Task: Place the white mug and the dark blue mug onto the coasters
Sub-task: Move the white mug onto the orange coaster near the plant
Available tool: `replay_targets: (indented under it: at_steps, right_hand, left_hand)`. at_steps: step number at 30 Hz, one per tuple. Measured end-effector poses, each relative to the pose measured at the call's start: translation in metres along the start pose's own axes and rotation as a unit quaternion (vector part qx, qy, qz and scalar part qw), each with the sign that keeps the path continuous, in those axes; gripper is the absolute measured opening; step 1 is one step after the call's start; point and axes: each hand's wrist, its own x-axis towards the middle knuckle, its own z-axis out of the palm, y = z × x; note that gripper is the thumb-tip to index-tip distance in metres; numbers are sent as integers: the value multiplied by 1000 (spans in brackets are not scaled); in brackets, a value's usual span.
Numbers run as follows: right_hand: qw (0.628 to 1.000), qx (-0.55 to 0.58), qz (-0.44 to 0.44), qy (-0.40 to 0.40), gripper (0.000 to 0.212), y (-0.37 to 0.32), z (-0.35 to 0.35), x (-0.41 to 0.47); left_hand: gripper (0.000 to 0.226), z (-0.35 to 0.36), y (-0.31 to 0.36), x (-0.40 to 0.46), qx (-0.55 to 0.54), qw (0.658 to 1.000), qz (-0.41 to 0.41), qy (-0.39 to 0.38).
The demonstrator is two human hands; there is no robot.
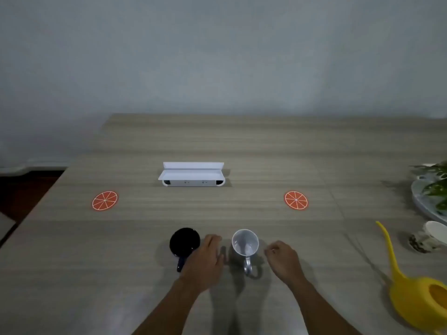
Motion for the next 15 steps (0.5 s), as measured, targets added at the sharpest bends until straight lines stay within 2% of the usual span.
replay_targets:
  at_steps: [2,5,9,12,15]
  right_hand:
    - [999,31,13,3,15,3,5,-3]
    - [996,75,19,-43,15,4,15,-11]
    - [987,145,40,-60,20,10,30,-18]
    - [978,177,65,-84,25,15,41,-24]
    - [967,223,79,-98,23,19,52,-26]
  left_hand:
    - [42,7,0,-2,-12,1000,-17,-14]
    - [46,21,-3,-8,-10,998,-38,-58]
    - [65,38,-9,-13,14,996,-29,-87]
    - [75,49,-14,-12,88,992,-4,-91]
    - [77,59,-17,-8,87,993,-17,-82]
